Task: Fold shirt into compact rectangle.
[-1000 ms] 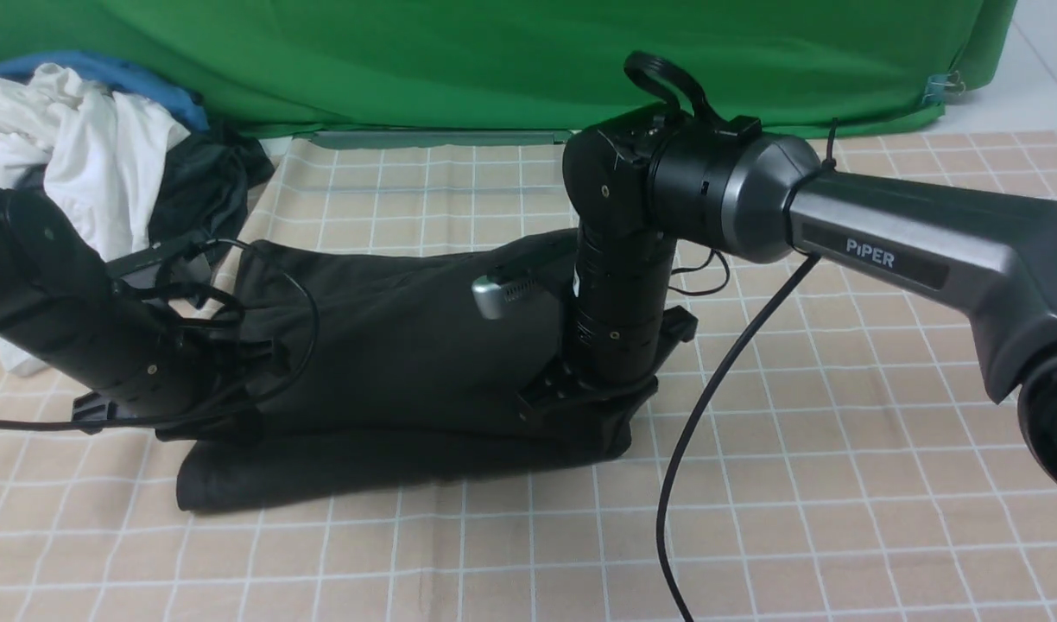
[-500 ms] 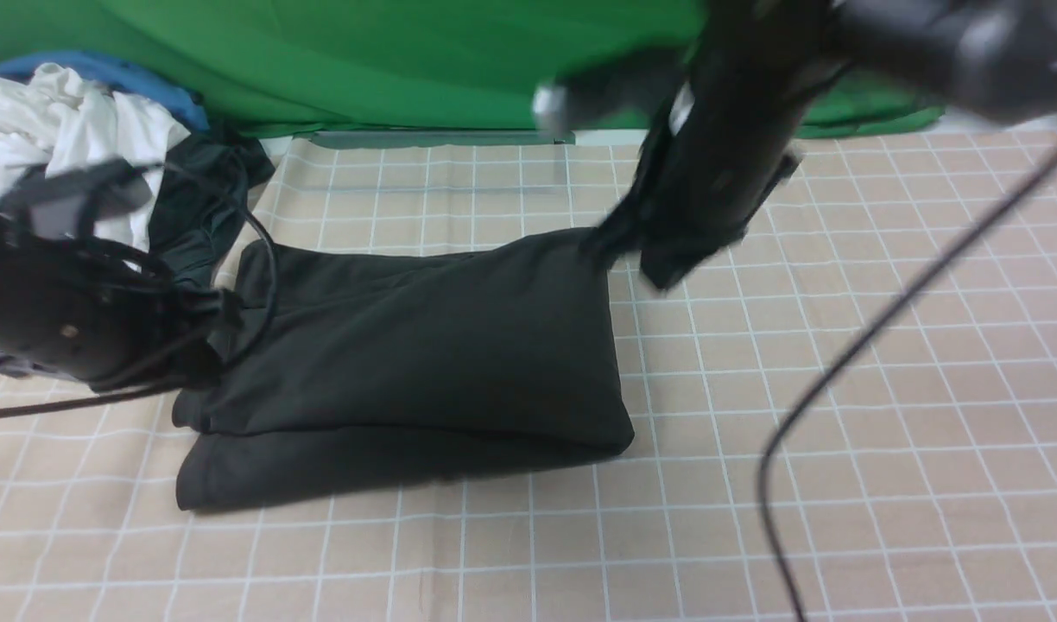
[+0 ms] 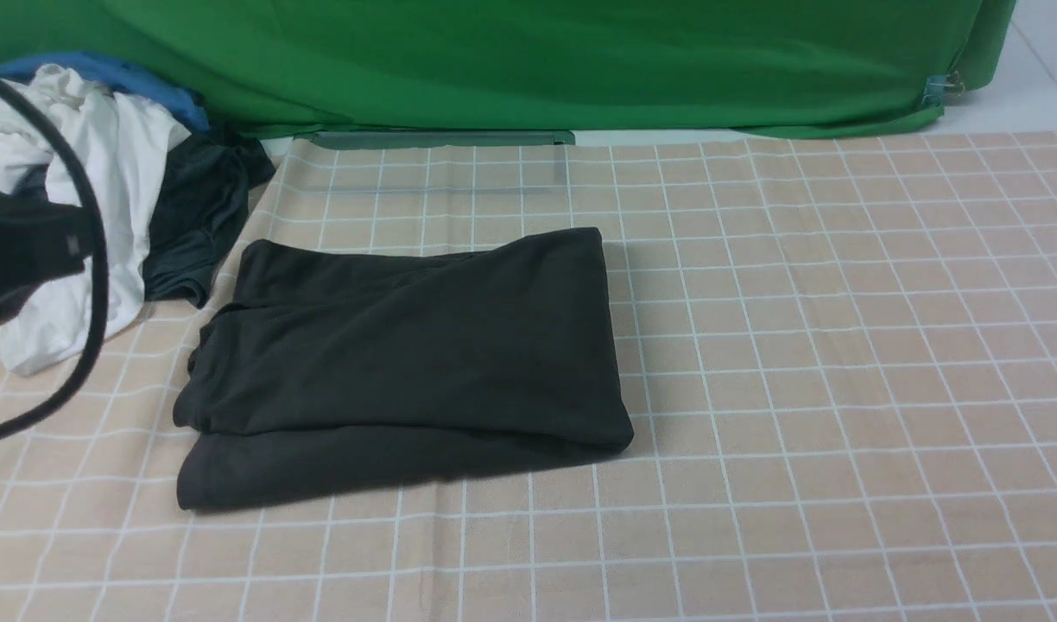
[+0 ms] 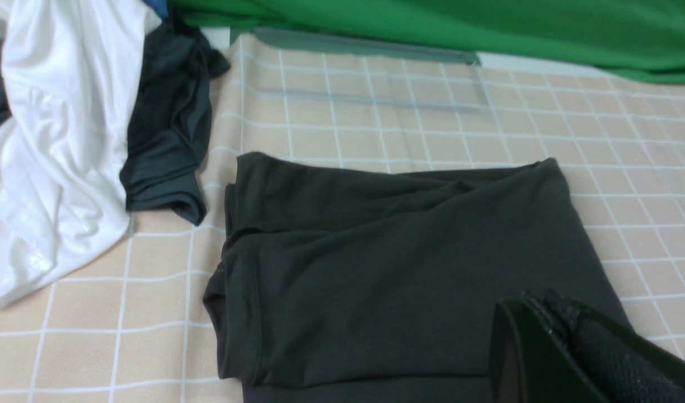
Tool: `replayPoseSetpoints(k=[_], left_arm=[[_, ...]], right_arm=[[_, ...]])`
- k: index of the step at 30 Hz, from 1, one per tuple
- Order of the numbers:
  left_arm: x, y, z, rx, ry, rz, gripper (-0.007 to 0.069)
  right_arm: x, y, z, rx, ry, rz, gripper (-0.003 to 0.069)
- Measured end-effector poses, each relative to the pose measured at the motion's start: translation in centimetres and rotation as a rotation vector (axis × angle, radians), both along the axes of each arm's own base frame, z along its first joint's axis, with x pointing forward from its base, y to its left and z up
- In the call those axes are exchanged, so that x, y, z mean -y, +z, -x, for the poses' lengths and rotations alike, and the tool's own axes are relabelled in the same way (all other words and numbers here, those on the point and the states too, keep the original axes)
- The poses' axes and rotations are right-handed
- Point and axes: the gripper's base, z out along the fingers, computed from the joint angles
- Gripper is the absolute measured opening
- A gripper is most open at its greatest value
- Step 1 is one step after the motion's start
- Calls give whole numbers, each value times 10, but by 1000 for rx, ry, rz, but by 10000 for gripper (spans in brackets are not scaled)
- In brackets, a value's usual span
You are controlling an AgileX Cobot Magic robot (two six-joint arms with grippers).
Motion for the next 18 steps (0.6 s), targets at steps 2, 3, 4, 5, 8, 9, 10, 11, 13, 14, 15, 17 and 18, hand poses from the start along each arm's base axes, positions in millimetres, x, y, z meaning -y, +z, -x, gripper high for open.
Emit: replayPoseSetpoints(k=[2,3,4,5,8,9,10,11,13,14,15,17,18], left_arm=[[0,-2,8,10,-1,2,19],[1,-4,11,12,-1,4,19],[1,-7,17,17,-2,9,19],[1,-9,20,18,-2,13,19],[2,-13,25,36,4,23,19],[1,-14,26,43,7,26,19],[1,-15,27,45,9,26,19],[1,-16,27,46,11,26,19],[1,-18,27,44,12,32,19],[1,-18,27,46,13,33,19],[1,-18,27,50,15,36,19],[1,-17,26,61,19,45,19],[1,-16,26,66,21,51,19]], right_arm=[[10,-8,15,67,3,-28,38],[14,-13,22,95,6,-42,38],[21,-23,33,143,14,-68,38],[27,-34,43,185,22,-93,38],[39,-58,64,286,42,-154,38],[44,-69,75,341,51,-188,38],[49,-78,83,388,60,-216,38],[50,-82,86,407,64,-227,38],[57,-98,99,487,79,-271,38],[59,-103,103,512,83,-285,38],[62,-112,110,558,92,-311,38],[68,-127,121,640,106,-358,38],[70,-131,124,664,109,-372,38]])
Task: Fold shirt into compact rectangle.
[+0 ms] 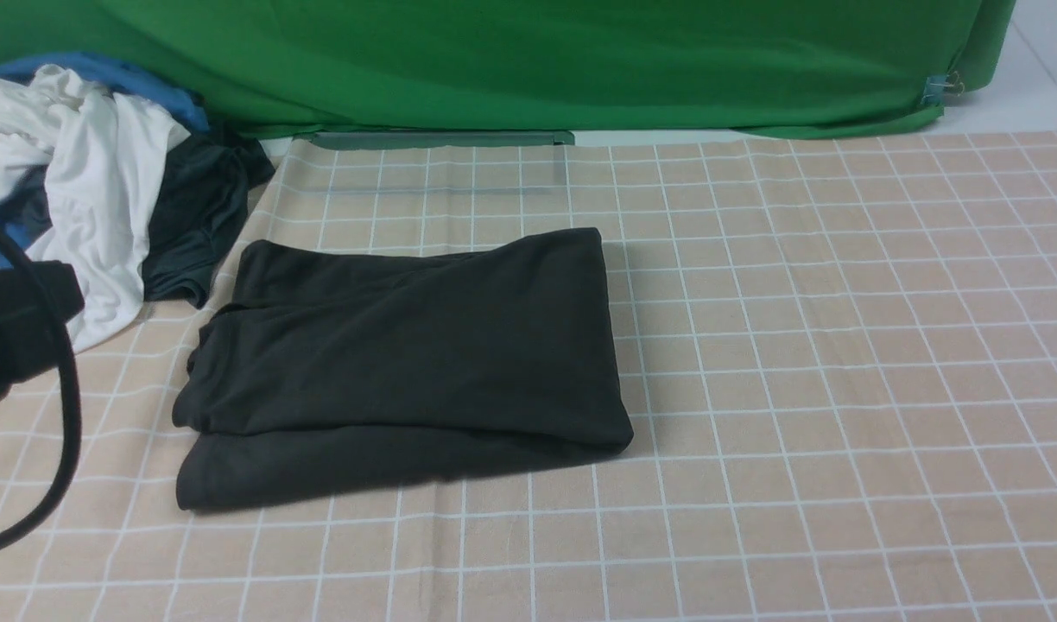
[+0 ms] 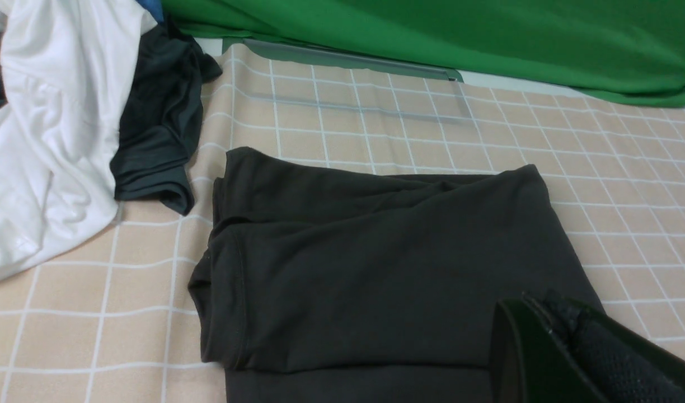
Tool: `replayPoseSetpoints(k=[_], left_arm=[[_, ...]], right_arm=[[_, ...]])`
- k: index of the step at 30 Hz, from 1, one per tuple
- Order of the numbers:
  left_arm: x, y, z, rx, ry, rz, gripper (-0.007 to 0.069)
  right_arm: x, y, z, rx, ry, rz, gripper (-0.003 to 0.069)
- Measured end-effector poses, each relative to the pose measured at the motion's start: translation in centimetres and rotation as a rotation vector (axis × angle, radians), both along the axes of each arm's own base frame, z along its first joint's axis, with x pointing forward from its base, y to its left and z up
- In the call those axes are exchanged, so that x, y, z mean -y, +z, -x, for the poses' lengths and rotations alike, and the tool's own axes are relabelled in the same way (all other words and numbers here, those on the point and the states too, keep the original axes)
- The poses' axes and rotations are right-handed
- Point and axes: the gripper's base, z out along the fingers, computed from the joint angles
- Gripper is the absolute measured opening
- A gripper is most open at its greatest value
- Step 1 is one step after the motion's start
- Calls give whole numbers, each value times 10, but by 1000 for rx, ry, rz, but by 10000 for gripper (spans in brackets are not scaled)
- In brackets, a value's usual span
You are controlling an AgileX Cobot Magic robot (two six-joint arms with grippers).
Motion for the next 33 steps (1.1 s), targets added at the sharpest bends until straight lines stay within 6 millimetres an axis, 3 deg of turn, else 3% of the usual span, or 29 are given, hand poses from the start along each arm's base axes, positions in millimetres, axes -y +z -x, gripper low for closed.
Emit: replayPoseSetpoints(k=[6,29,33], left_arm=[[1,1,0,7,1,16,19],[0,2,-1,24,11,10,19],[-2,2,0,45,5,-71,19]], right_arm=[[8,-5,13,81,8,-47,39],[8,-5,13,85,9,-49,77],[8,-5,13,85,9,-49,88]])
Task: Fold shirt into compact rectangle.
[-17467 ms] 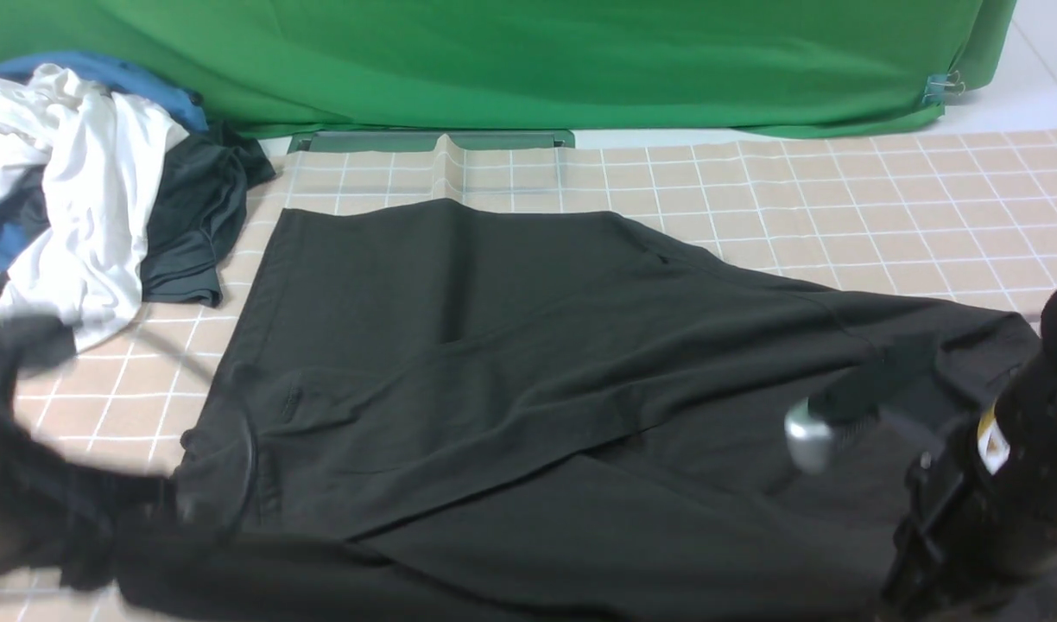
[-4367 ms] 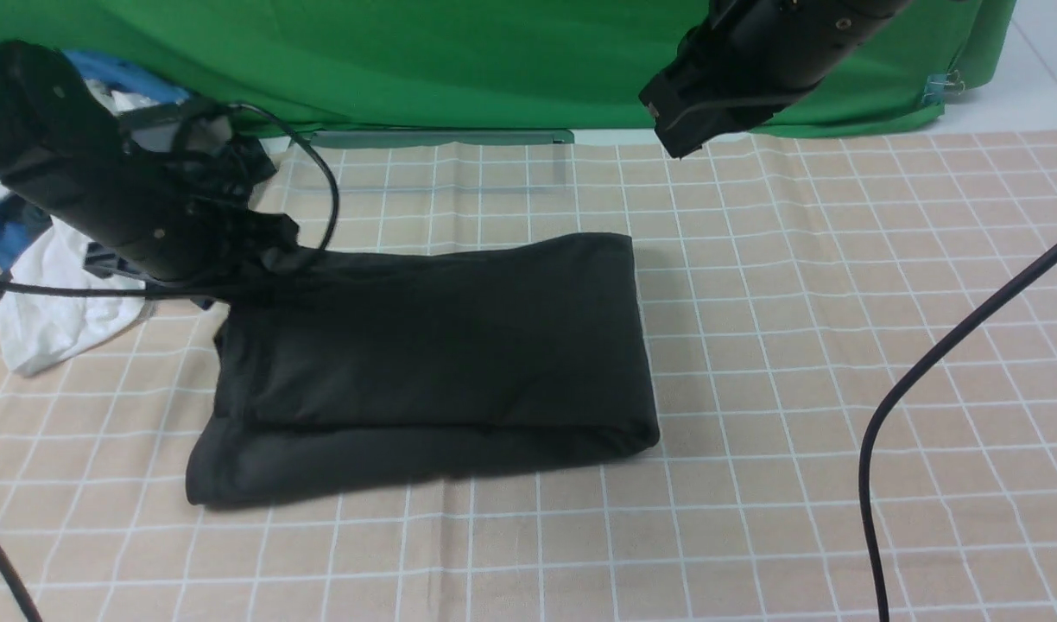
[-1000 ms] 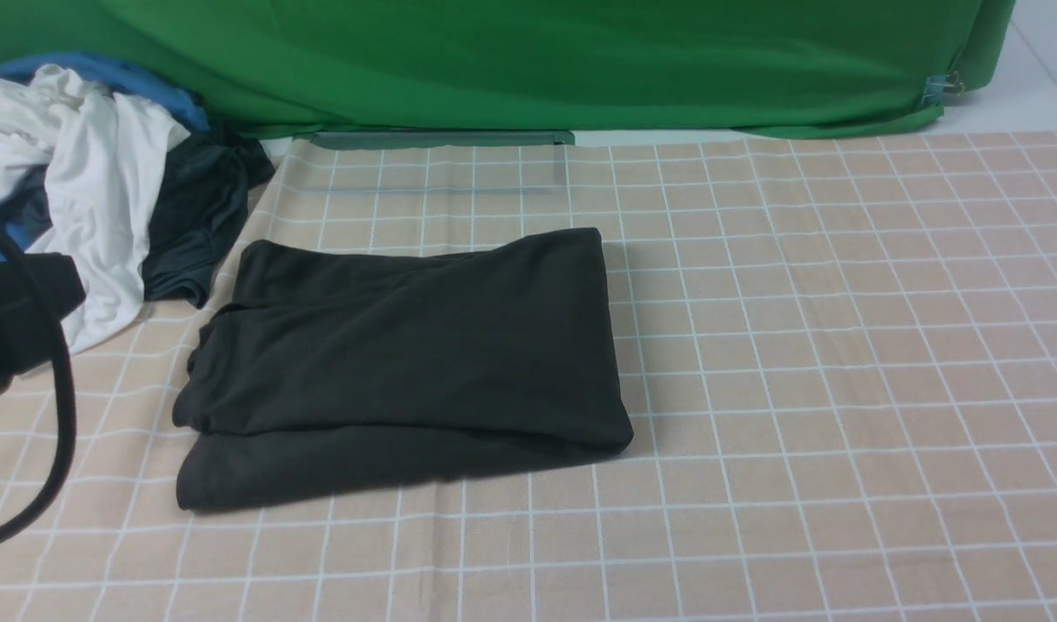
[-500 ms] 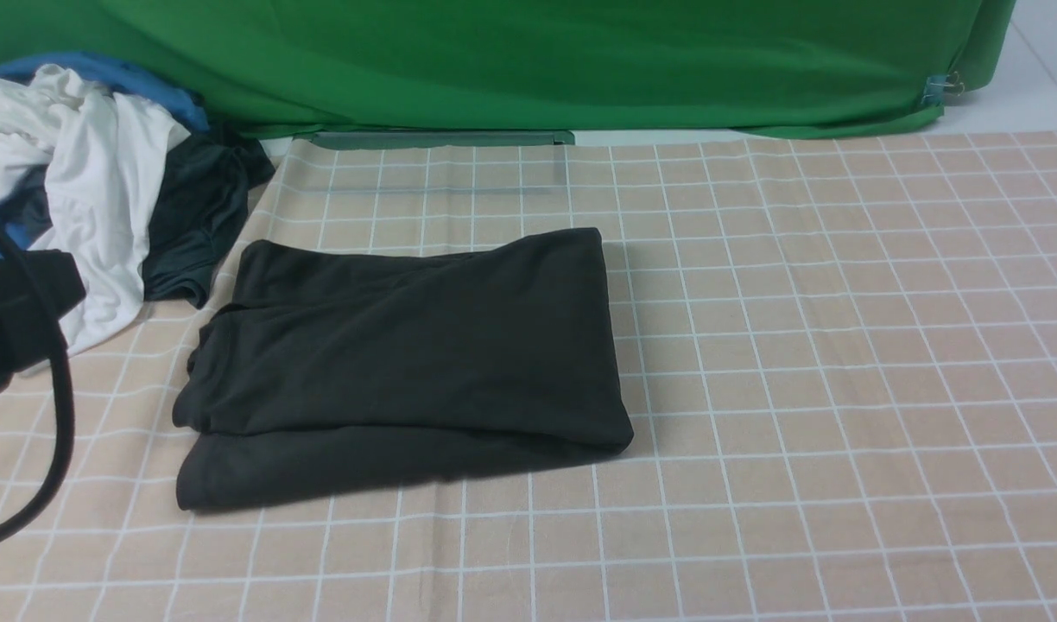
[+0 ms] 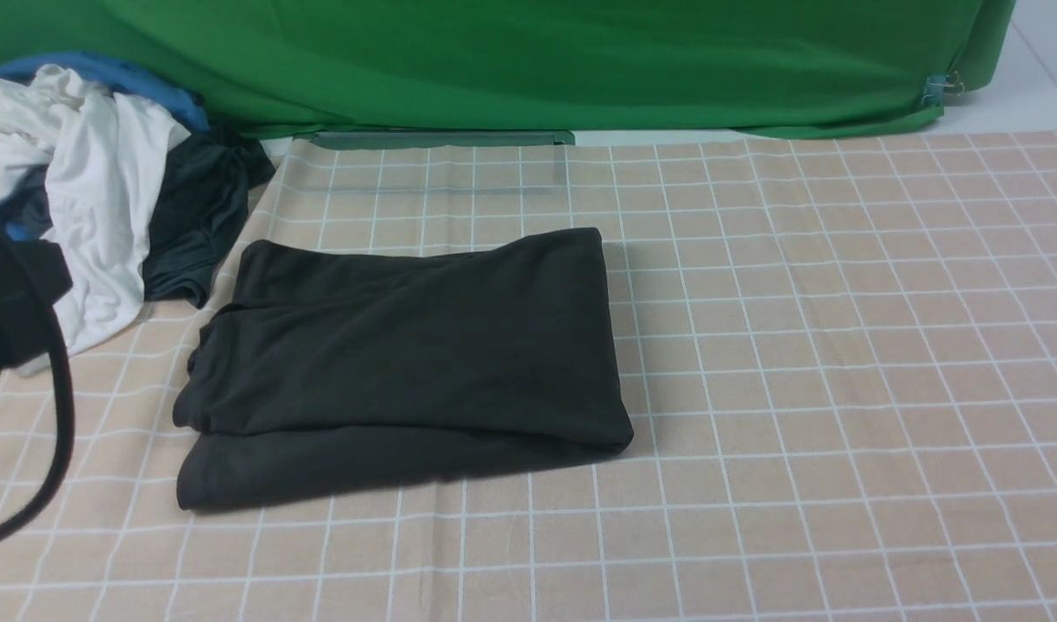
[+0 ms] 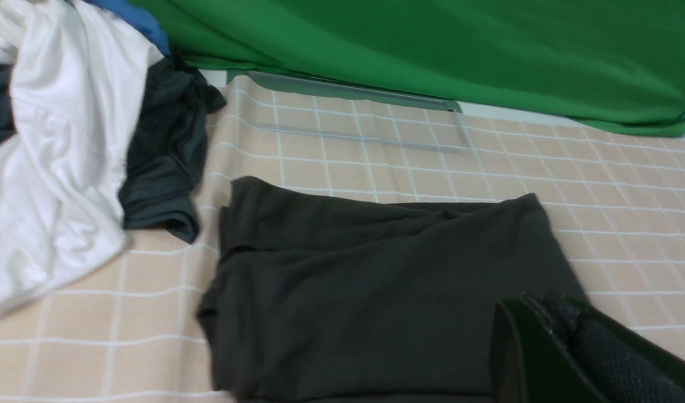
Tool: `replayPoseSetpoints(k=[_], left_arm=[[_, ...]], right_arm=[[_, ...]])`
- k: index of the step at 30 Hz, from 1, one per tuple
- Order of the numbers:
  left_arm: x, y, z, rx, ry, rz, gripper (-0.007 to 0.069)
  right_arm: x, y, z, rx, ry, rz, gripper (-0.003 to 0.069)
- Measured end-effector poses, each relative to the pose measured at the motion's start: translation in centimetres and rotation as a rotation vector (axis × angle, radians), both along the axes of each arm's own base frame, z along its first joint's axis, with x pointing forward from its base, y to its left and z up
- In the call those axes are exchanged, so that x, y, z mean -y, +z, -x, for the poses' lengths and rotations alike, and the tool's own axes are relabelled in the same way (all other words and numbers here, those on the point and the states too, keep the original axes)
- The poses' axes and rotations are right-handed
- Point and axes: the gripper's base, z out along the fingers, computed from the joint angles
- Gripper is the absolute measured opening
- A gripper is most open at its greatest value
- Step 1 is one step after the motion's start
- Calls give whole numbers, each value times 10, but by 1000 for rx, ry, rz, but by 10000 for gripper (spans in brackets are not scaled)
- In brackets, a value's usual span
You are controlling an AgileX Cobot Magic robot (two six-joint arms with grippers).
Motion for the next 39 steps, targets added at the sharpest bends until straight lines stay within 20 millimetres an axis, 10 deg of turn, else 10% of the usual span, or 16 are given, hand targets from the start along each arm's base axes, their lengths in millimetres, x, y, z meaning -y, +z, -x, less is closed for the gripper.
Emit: replayPoseSetpoints(k=[7,20,39], left_arm=[[-5,-12,23,213,30,-112,19],[-13,-152,71,305,67,-252,20],[-13,-157,71,292,65,-258,22]], right_arm=[[0,0,0,0,0,0,91],[0,0,0,1,-1,1,113],[0,0,0,1,0,1,148]])
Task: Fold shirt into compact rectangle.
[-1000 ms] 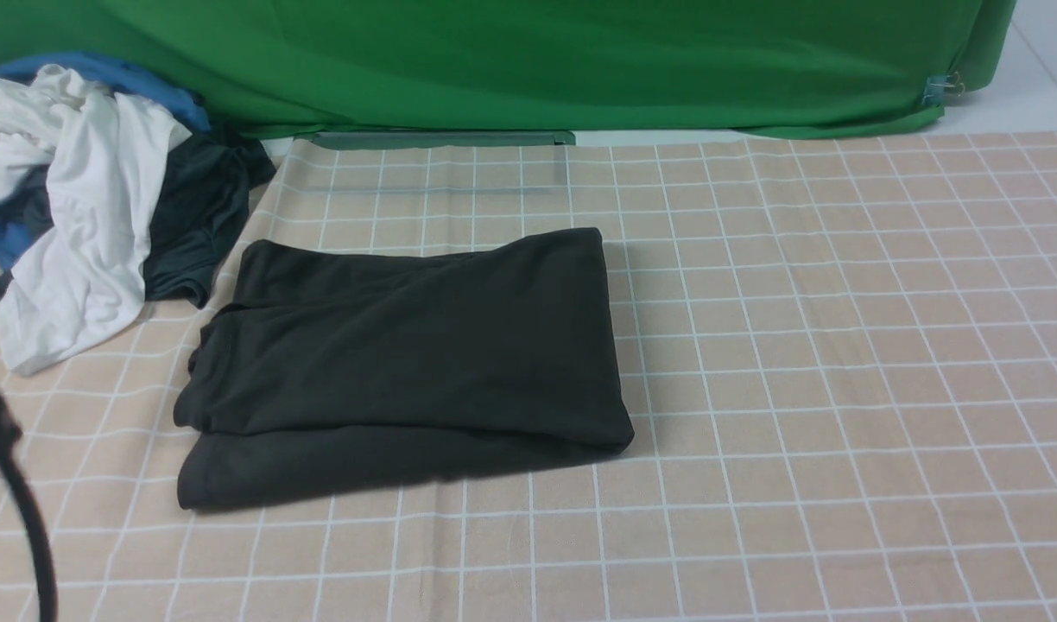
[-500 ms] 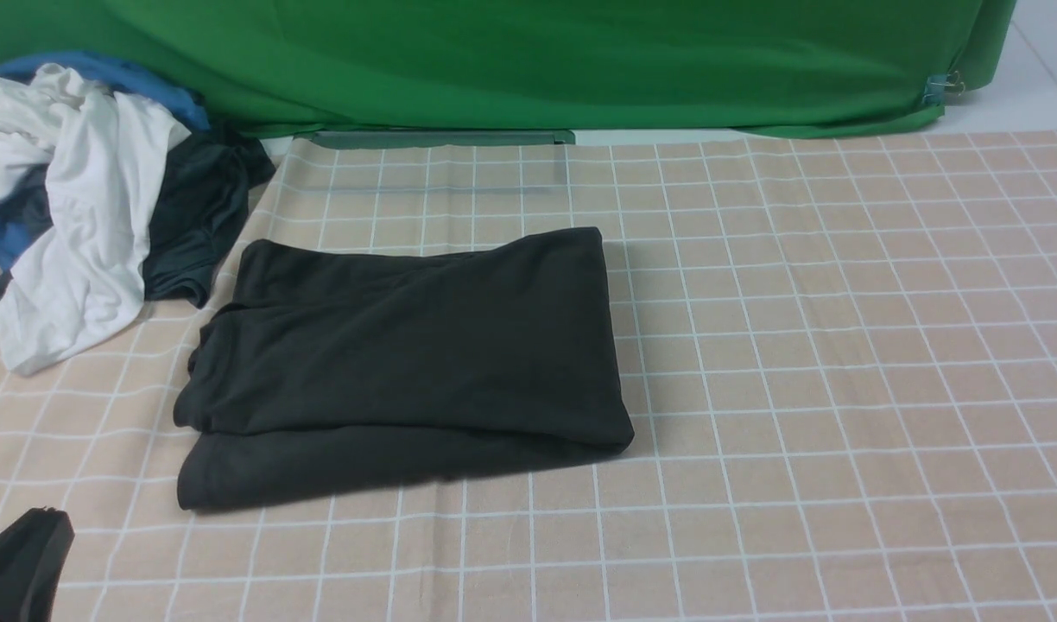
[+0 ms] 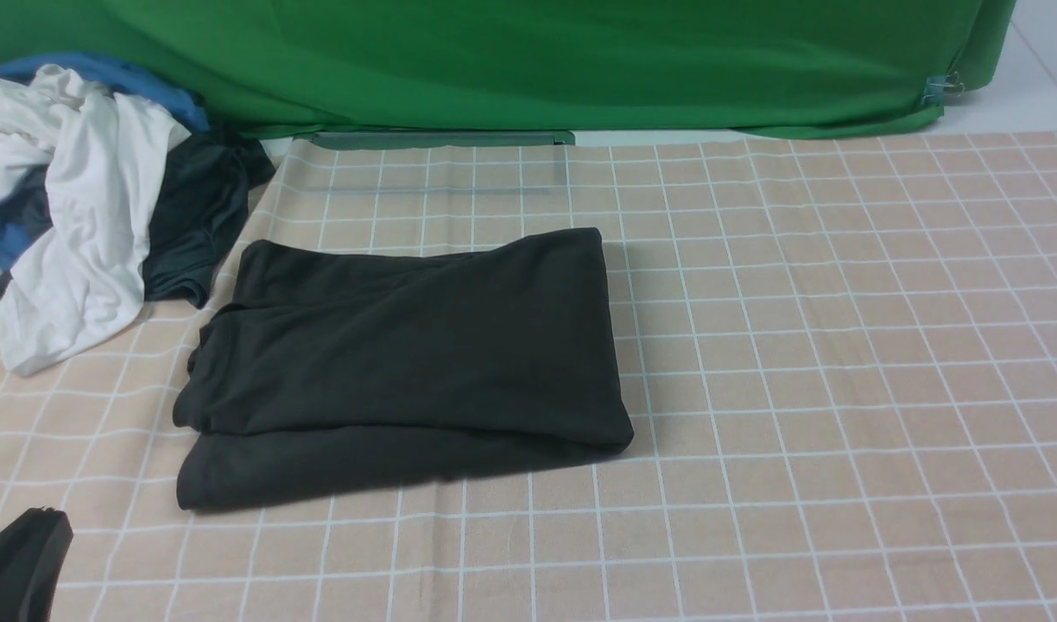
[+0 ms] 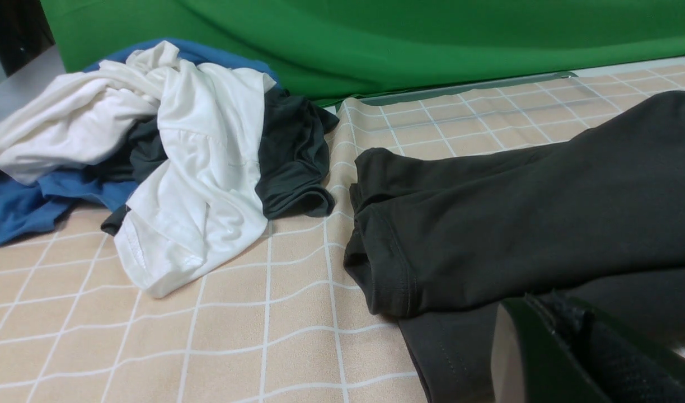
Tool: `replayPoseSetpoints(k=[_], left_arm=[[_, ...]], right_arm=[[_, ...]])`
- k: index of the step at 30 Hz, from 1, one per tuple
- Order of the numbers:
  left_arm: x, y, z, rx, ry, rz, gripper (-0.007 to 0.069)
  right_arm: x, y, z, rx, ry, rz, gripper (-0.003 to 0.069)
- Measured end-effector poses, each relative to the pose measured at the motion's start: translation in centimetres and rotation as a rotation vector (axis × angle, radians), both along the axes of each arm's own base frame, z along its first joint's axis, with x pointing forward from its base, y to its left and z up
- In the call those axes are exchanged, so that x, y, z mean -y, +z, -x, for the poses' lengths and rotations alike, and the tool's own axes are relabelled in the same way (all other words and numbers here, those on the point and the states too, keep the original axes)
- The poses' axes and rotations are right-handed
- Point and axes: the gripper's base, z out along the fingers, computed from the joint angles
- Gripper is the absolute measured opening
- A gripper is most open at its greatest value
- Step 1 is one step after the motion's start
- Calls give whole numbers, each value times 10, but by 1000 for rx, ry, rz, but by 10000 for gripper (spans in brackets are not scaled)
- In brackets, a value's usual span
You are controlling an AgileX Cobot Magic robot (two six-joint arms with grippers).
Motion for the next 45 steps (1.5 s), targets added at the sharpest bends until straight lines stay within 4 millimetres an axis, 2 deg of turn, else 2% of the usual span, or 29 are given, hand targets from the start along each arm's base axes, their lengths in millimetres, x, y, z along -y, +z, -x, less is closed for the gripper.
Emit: replayPoseSetpoints(k=[15,20,24,25,29,30,31,32,35,45], left_arm=[[0,0,0,0,0,0,22],[0,0,0,0,0,0,22],[0,0,0,-1,0,0,22],[0,0,0,-1,0,0,22],[0,0,0,-1,0,0,22],[0,0,0,-1,0,0,22],[0,0,0,-1,0,0,22],[0,0,0,-1,0,0,22],[0,0,0,-1,0,0,22],[0,0,0,1,0,0,22]], right_arm=[[0,0,0,-1,0,0,192],[0,-12,-5,-73,-68,39,198],[-1,-55,-26,-261,-259,129,214],[0,-76,-33,-338,-318,164,216],[6,-137,-47,-542,-460,219,218],[7,-140,-47,-554,-473,219,219],[10,-169,-49,-643,-520,236,224],[12,-180,-49,-680,-543,239,228],[15,-193,-45,-717,-586,231,235],[17,-192,-37,-683,-608,173,236]])
